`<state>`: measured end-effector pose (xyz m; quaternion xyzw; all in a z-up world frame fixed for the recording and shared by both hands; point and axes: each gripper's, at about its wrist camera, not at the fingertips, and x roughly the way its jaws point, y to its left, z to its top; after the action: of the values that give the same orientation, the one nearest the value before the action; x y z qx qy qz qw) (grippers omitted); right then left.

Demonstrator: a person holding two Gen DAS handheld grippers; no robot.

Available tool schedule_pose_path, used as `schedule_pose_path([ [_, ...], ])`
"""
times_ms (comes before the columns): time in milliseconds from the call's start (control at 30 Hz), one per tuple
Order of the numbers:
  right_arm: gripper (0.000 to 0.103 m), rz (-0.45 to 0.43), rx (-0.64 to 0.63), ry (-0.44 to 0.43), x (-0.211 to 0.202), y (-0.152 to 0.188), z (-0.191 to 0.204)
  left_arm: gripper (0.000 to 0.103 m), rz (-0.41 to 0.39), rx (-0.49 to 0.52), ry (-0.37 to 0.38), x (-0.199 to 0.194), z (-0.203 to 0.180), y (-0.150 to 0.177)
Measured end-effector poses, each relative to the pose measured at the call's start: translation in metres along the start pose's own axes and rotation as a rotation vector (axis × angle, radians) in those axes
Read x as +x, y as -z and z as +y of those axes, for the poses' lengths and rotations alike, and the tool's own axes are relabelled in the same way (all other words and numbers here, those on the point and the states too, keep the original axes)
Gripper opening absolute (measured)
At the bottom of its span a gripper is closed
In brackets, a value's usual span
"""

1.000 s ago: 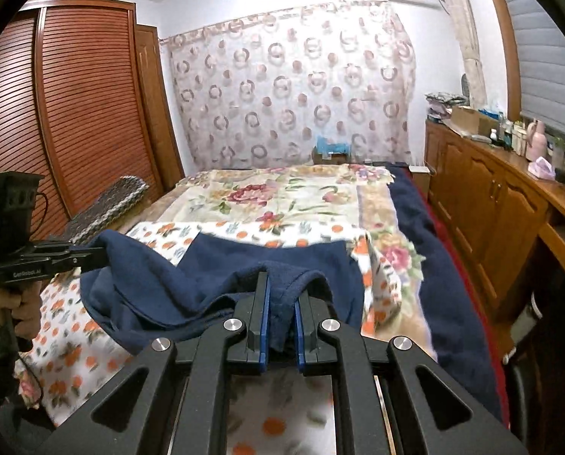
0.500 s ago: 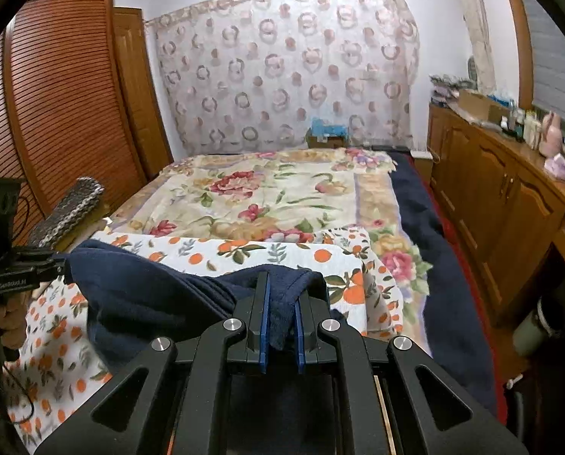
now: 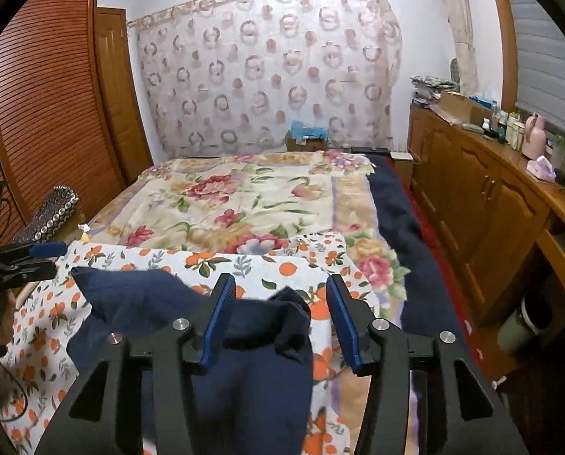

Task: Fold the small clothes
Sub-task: 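Grasp the folded navy shirt with the left gripper, then lift the navy shirt with the left gripper while the right gripper grasps it too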

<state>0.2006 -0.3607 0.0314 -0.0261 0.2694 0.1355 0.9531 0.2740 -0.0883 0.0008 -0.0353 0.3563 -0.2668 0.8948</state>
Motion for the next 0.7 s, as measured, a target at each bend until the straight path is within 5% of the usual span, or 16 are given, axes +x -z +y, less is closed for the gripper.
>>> schedule_pose_path([
  [433, 0.057, 0.174, 0.045, -0.109, 0.053, 0.021, -0.012, 0.076, 0.135, 0.039, 0.011, 0.070, -0.006, -0.002],
  [467, 0.046, 0.167, 0.051, -0.129, 0.055, 0.018, -0.013, 0.067, 0.132, 0.037, 0.020, 0.070, -0.005, -0.002],
  [500, 0.028, 0.164, 0.054, -0.153, 0.056, 0.016, -0.014, 0.047, 0.136, 0.032, 0.044, 0.071, -0.004, -0.003],
  [567, 0.009, 0.163, 0.049, -0.207, 0.057, 0.015, -0.015, 0.027, 0.160, 0.026, 0.045, 0.073, -0.002, -0.003],
  [600, 0.007, 0.156, 0.034, -0.210, 0.055, 0.014, -0.015, 0.019, 0.152, 0.019, 0.052, 0.072, 0.000, -0.004],
  [700, 0.006, 0.097, 0.000, -0.125, 0.036, 0.016, -0.024, 0.016, 0.130, 0.016, 0.010, 0.068, 0.004, -0.005],
])
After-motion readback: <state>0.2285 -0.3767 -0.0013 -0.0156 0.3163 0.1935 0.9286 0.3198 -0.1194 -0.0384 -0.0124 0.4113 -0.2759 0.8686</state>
